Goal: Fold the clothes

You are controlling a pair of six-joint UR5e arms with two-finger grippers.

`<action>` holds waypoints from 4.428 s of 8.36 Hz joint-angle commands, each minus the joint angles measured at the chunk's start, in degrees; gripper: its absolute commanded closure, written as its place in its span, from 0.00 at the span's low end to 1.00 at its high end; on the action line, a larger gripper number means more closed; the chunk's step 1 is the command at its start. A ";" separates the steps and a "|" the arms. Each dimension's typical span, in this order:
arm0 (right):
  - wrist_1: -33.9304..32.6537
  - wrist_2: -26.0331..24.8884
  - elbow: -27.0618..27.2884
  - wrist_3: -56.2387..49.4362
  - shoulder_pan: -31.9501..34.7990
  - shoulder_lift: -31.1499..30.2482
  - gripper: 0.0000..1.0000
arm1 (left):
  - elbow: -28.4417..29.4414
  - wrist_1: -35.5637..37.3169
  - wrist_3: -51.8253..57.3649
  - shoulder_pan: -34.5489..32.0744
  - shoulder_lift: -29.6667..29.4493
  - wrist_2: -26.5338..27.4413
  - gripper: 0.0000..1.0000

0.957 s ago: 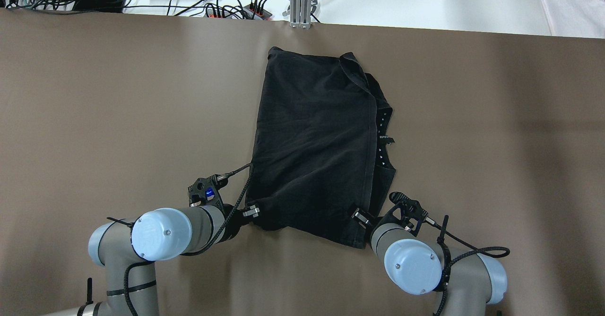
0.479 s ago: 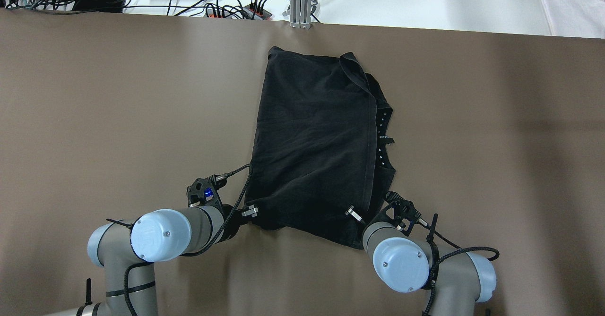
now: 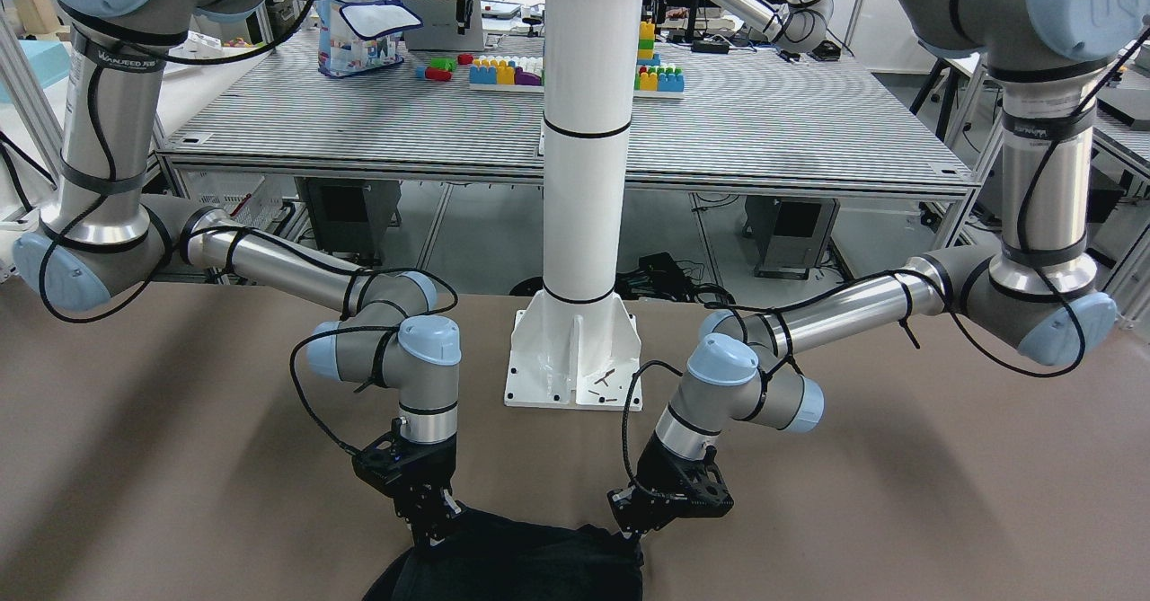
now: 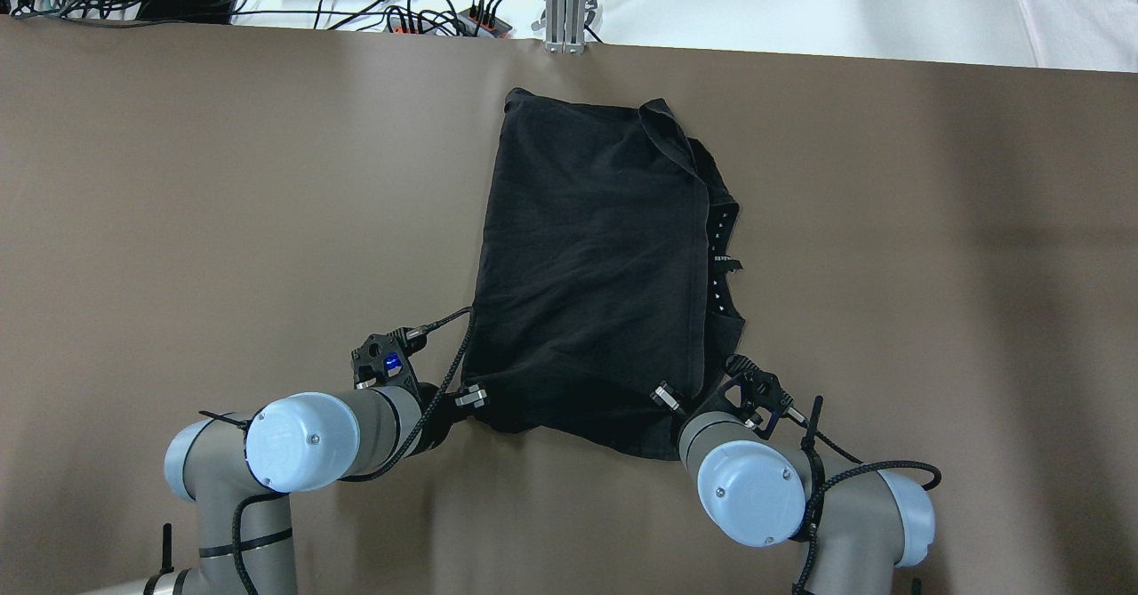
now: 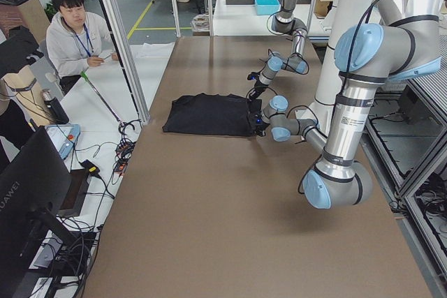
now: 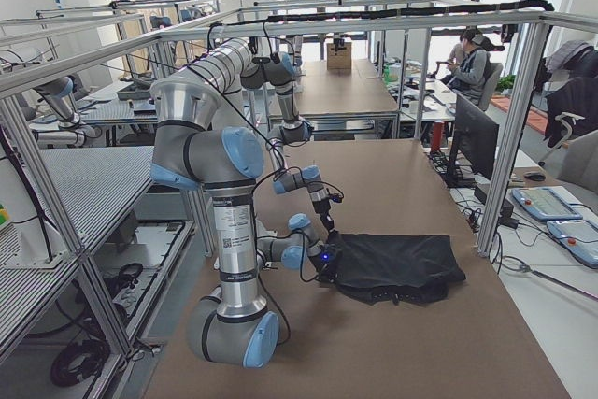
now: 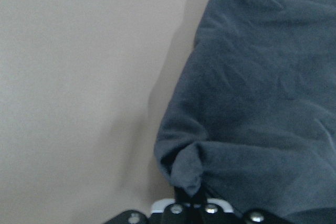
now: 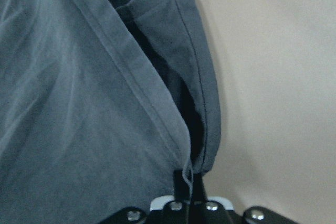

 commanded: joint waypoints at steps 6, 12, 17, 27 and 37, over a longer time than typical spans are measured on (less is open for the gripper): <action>-18.12 -0.02 28.00 -0.63 -6.81 -3.14 1.00 | -28.00 11.67 0.35 0.46 6.60 -6.64 1.00; -21.53 2.62 16.04 -7.55 8.63 5.30 1.00 | -8.66 29.83 12.02 -16.49 -18.16 -14.30 1.00; -14.63 2.53 -3.54 -15.38 16.02 13.29 0.96 | 15.54 27.64 19.59 -21.52 -29.27 -13.52 1.00; -3.94 30.39 -15.38 -55.48 37.82 12.64 0.06 | 14.45 17.44 40.56 -38.65 -18.76 -30.13 0.00; 9.17 15.73 -10.09 -133.78 73.16 -20.59 0.06 | 9.59 12.49 110.18 -70.47 16.66 -16.55 0.00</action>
